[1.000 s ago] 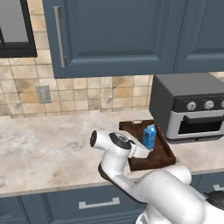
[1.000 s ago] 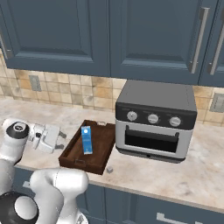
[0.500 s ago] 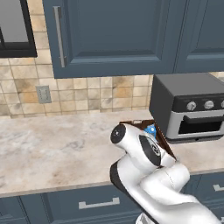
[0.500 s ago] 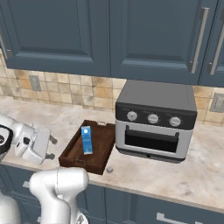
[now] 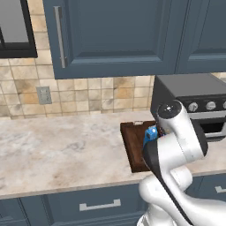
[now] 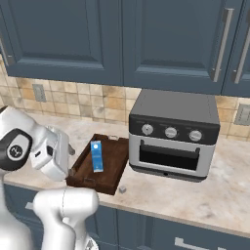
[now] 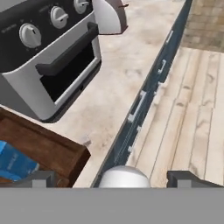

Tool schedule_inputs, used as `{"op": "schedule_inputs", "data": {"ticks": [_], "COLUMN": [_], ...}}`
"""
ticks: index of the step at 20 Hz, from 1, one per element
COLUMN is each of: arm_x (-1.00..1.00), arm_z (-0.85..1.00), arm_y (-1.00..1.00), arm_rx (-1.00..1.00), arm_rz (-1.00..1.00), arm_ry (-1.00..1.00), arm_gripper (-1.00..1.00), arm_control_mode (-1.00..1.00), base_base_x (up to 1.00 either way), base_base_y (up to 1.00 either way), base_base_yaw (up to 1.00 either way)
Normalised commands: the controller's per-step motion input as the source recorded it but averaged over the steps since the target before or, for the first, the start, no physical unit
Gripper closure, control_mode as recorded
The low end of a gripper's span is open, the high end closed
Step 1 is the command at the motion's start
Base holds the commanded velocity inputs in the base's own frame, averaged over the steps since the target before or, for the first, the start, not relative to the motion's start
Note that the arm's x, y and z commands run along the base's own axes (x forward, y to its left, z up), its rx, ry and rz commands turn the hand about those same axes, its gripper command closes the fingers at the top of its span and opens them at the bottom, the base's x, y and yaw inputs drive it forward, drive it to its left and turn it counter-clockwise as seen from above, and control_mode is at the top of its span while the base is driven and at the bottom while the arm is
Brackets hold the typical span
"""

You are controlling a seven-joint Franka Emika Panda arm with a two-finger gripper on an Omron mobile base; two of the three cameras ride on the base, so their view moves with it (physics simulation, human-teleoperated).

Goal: Take out the milk from the fridge and place it on the tray on the counter. Then take the sugar cube near the tray and place it in the tray.

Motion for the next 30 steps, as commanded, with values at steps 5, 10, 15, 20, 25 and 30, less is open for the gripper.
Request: {"op": "schedule_inputs", "data": {"ticks": [5,10,15,20,25,30], "arm_x": [-0.07,-0.19,-0.03,0.0,0.0,0.0], "arm_z": [0.11,0.0,0.0,-0.02,-0.11,-0.14], "arm_y": [-0.45,-0.49,-0.47,-0.39,-0.18,-0.1], "arm_rx": [0.09,0.04,0.07,0.01,0.0,0.0], "arm_rz": [0.23,0.41,0.45,0.48,0.5,0.49], "arm_ry": [0.06,0.0,-0.06,-0.07,-0.03,-0.02], "arm_gripper": [-1.0,-1.0,-1.0,-1.0,-1.0,-1.0], "arm_control_mode": [-1.0,-1.0,-1.0,-1.0,-1.0,-1.0], "base_base_x": [0.0,0.0,0.0,0.0,0.0,0.0], "base_base_y": [0.0,0.0,0.0,0.0,0.0,0.0], "base_base_yaw": [0.0,0.0,0.0,0.0,0.0,0.0]}}
